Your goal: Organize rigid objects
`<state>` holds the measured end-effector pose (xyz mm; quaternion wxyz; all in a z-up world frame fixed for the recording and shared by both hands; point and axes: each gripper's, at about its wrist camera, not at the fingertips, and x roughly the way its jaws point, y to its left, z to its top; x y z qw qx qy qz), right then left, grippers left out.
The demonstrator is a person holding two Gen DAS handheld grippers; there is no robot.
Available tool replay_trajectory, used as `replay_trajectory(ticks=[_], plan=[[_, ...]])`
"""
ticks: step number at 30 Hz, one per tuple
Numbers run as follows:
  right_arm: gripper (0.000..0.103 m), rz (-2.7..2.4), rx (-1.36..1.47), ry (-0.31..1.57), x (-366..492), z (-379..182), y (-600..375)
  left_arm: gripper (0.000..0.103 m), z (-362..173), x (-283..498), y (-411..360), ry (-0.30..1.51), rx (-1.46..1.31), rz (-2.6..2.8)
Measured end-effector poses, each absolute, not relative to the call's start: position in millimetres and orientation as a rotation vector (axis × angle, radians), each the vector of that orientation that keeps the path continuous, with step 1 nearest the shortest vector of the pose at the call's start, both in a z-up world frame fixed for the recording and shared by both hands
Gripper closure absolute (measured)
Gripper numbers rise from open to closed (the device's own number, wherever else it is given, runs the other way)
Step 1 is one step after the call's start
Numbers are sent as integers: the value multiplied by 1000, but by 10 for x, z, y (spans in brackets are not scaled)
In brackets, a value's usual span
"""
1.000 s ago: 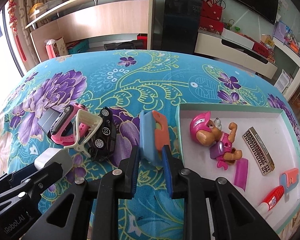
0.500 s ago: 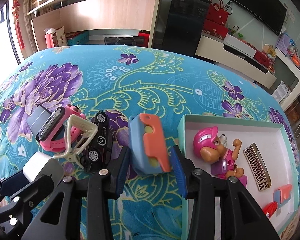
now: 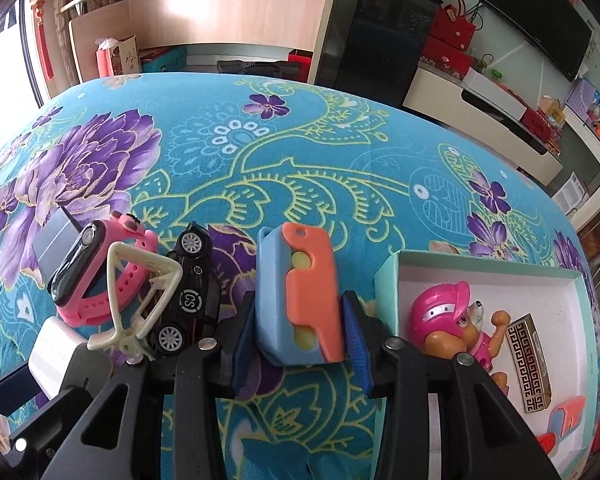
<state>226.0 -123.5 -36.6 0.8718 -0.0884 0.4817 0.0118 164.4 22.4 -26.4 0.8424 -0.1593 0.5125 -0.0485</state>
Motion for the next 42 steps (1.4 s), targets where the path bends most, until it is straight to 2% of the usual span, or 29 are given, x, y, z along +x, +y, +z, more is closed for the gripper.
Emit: replay_trajectory(ticks=[16,33,42], plan=[[59,65,-104,1014,2262,-366,-1279,55,-294,1661,197,1091,-316,-105],[60,41,55,1069,1454,-265,-1427,55,-323,1673,127,1086,-264,-85],[60,68,133,1058,1411,-190,-1548,53,-342,1709,43,1074,-211,-35]])
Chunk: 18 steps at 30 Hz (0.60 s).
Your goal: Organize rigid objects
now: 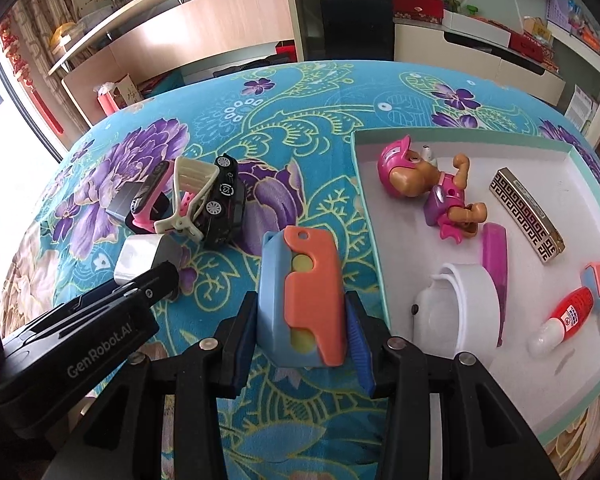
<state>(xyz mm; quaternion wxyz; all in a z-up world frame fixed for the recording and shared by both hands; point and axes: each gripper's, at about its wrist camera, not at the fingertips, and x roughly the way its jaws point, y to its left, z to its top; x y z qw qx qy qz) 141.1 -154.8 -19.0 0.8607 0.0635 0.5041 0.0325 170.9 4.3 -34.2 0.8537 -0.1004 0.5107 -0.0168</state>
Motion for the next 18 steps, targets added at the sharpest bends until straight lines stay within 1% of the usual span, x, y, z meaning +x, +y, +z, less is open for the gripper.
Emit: replay_trajectory(ticks=[8,18], plan=[[60,108,157,998,1361,-12,-1602,55,-301,1704,25,1064,-199,-12],[60,94,200,951,1321,138,-1799,56,76,1554,-3,956,-180,-9]])
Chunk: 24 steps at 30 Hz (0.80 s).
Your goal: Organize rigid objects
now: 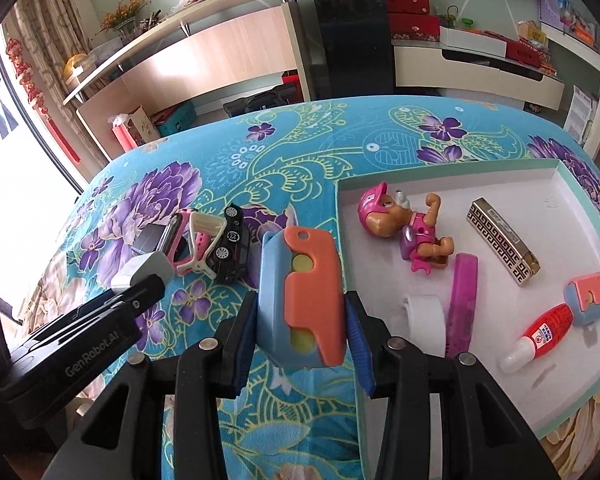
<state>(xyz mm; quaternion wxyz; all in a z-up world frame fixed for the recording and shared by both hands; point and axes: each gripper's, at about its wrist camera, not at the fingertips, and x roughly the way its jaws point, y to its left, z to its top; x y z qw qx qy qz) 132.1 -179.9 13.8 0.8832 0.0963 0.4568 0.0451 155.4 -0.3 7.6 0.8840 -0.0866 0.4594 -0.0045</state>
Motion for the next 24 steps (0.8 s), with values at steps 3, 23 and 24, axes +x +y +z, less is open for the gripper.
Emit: replay_trajectory(ticks=[3,23,24], plan=[[60,78,222,952,1323,139,-1892,56,181,1519,-61,927,-183,-37],[59,-400,262,833,1004,269,-3360,56,307,1421,-1494,856,26,-376],[59,-413,269,835,994,256,-3405,56,306,1408,-1566,852,35,-396]])
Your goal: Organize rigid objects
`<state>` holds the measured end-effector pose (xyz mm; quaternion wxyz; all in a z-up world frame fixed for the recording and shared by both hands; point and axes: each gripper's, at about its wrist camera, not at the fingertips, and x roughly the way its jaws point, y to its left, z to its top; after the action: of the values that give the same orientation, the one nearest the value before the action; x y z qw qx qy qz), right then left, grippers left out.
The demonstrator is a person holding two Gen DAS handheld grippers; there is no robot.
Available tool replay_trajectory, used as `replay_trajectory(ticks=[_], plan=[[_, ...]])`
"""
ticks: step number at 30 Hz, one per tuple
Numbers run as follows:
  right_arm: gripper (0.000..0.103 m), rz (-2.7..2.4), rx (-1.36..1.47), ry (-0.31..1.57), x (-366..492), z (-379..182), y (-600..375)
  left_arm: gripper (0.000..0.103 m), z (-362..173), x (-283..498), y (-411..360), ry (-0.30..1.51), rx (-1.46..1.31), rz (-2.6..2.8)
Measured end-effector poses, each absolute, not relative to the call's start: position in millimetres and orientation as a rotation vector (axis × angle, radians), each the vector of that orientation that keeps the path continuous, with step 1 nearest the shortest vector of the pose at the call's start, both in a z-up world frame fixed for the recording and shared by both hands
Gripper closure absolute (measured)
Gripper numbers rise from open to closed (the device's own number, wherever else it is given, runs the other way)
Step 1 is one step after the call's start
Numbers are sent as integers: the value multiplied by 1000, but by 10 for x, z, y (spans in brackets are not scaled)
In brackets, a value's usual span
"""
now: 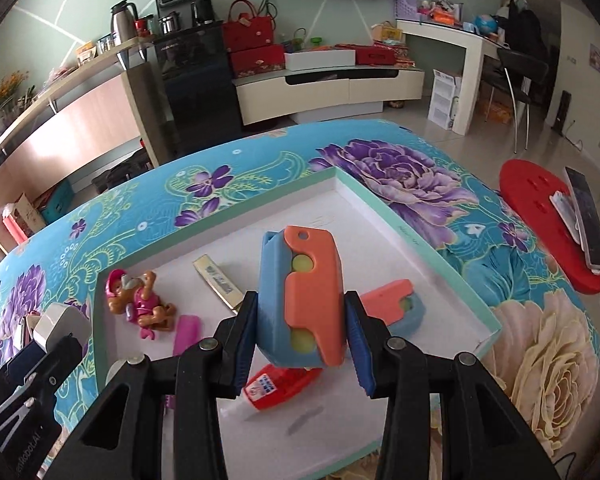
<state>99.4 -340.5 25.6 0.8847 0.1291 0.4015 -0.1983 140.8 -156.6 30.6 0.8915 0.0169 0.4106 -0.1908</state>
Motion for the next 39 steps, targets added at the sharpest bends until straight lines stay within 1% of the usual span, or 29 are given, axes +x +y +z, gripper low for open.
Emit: replay_trajectory(ticks=[8,15,18,19,21,24,26,28,31,32,34,36,39], plan=[[59,-439,266,857,978,185,-3501,56,201,1298,-2055,846,134,-489],[59,-433,258,887,1011,120,-3485,56,102,1292,-2157,867,166,-495],[59,-430,260,891,1011,117,-3483,54,138,1289,-2140,854,155,-501],[59,-426,262,886,1006,131,-3479,49,151,1285,-2129,849,152,-502],[59,-417,270,868,991,171,-3472,44,168,1282,-2107,847,149,-494],[59,-416,267,848,976,231,-3456,44,219,1288,-2062,841,133,-494],[59,-416,277,825,951,288,-3455,43,268,1287,-2003,831,123,-488],[59,-402,307,788,921,370,-3460,38,324,1302,-1906,822,111,-468],[59,-345,353,736,902,484,-3411,35,406,1368,-1672,812,77,-407],[59,-323,363,724,909,511,-3370,34,428,1397,-1569,807,65,-375],[59,-275,363,715,956,550,-3247,29,461,1461,-1327,800,47,-298],[59,-233,339,723,1027,562,-3081,27,490,1524,-1043,799,24,-201],[59,-169,307,728,1136,577,-2794,26,498,1607,-563,811,-47,-74]])
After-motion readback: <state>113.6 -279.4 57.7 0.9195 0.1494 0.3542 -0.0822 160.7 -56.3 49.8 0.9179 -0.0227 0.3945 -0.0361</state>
